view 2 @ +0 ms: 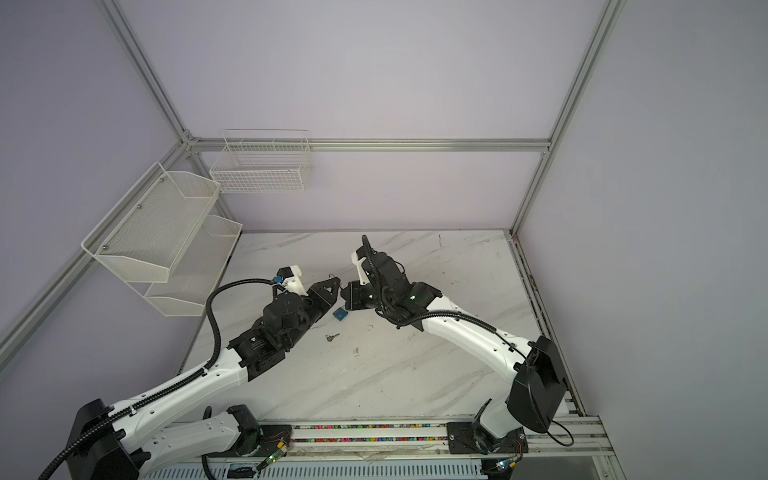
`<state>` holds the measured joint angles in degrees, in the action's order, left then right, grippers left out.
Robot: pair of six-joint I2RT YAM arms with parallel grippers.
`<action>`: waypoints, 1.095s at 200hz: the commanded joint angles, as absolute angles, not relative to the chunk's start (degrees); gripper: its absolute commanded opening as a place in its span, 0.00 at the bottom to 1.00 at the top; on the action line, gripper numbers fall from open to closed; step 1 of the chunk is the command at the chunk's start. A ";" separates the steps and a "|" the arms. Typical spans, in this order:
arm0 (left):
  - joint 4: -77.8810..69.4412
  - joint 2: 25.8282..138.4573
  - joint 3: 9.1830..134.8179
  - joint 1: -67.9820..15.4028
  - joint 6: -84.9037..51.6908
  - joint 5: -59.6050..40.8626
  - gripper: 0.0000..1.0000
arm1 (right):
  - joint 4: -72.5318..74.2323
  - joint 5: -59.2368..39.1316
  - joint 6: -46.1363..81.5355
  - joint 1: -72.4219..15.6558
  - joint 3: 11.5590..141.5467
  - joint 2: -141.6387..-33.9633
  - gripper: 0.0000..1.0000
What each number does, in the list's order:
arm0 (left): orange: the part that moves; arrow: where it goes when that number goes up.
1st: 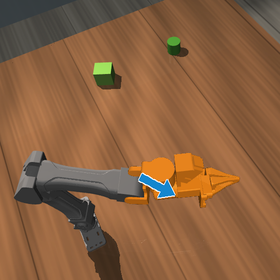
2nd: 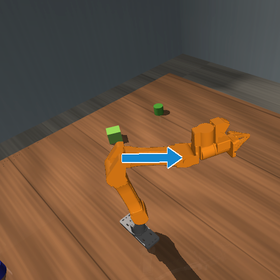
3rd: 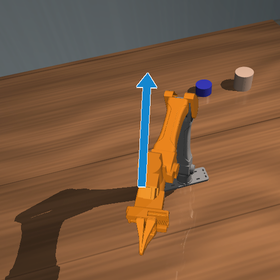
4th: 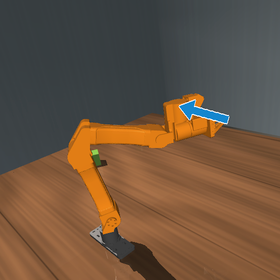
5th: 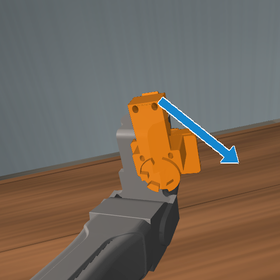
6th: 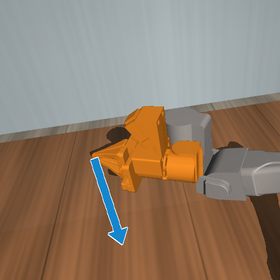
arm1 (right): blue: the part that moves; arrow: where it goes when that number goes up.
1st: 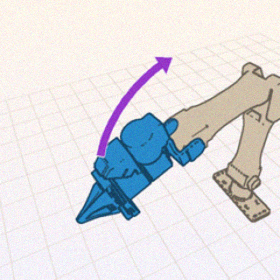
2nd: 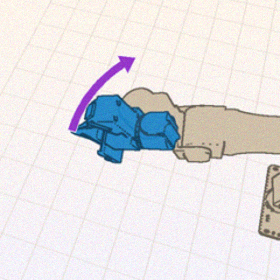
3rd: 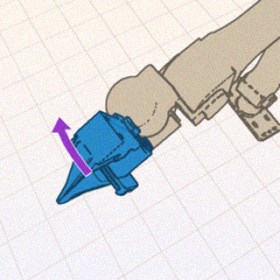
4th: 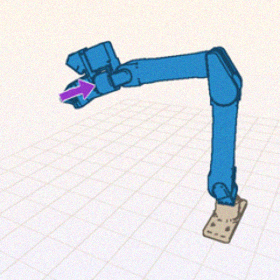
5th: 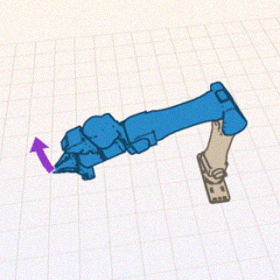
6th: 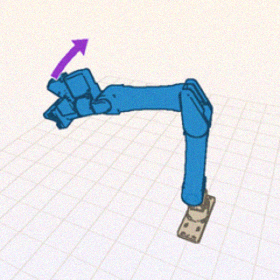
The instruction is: Unlock with the key
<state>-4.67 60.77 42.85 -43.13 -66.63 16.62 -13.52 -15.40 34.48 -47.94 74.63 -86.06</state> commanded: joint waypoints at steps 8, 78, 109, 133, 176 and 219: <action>-1.46 59.42 39.37 -47.86 -64.65 3.97 0.06 | 6.31 -18.67 42.64 -45.31 76.54 -82.72 0.00; -10.74 59.19 40.07 -43.34 -71.19 7.91 0.07 | -10.16 -1.06 25.22 -46.38 73.48 -81.20 0.00; -11.89 60.10 42.23 -42.82 -71.88 13.02 0.08 | -15.29 -0.18 23.20 -46.49 72.54 -81.12 0.00; -12.07 60.97 43.75 -42.80 -69.99 17.97 0.08 | -18.63 -1.00 23.14 -46.56 72.54 -81.56 0.00; -16.54 61.65 42.67 -42.80 -68.39 22.76 0.08 | -23.09 1.81 23.25 -47.36 73.00 -83.10 0.00; -15.88 62.87 44.24 -42.79 -68.63 18.26 0.07 | -23.55 7.08 20.74 -49.19 75.59 -84.92 0.00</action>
<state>-14.20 62.98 41.36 -43.00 -69.84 19.14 -20.58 -0.95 23.07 -48.75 73.10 -83.29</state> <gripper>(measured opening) 0.221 0.057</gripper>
